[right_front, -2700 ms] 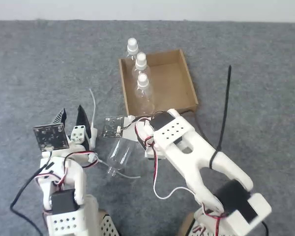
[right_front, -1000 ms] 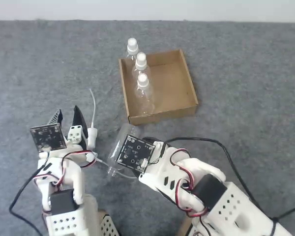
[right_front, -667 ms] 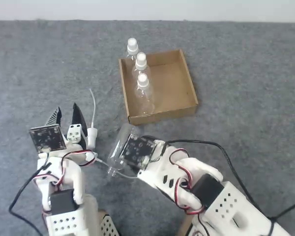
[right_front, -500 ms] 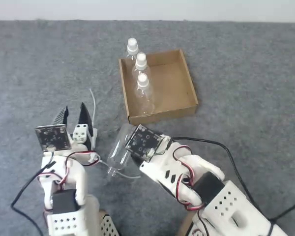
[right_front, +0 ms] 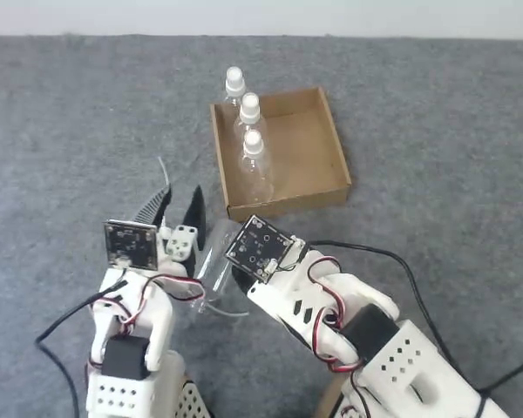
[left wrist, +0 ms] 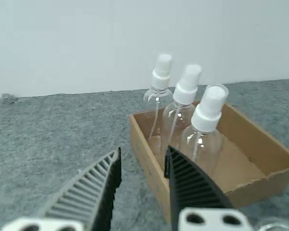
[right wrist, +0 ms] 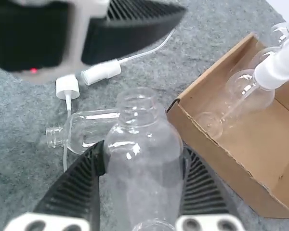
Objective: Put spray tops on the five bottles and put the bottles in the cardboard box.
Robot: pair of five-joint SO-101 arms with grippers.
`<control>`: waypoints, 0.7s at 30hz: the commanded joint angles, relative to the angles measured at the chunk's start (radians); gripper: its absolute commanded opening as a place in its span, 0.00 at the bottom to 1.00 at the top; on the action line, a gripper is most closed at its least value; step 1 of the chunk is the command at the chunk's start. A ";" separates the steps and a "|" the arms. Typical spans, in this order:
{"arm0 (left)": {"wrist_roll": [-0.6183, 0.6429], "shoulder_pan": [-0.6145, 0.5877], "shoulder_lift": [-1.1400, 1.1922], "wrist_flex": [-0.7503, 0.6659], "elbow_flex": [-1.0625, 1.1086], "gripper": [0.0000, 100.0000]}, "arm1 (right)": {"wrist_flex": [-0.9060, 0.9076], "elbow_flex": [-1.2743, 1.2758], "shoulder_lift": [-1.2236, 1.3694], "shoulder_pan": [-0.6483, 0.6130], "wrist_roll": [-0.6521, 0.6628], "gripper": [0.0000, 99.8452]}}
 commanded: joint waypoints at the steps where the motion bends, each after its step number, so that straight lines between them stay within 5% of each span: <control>1: -0.002 0.064 -0.017 0.051 -0.062 0.14 | -0.022 -0.009 -0.039 0.016 -0.009 0.04; 21: -0.074 0.249 -0.018 0.117 -0.082 0.14 | -0.022 -0.008 -0.039 0.016 -0.009 0.04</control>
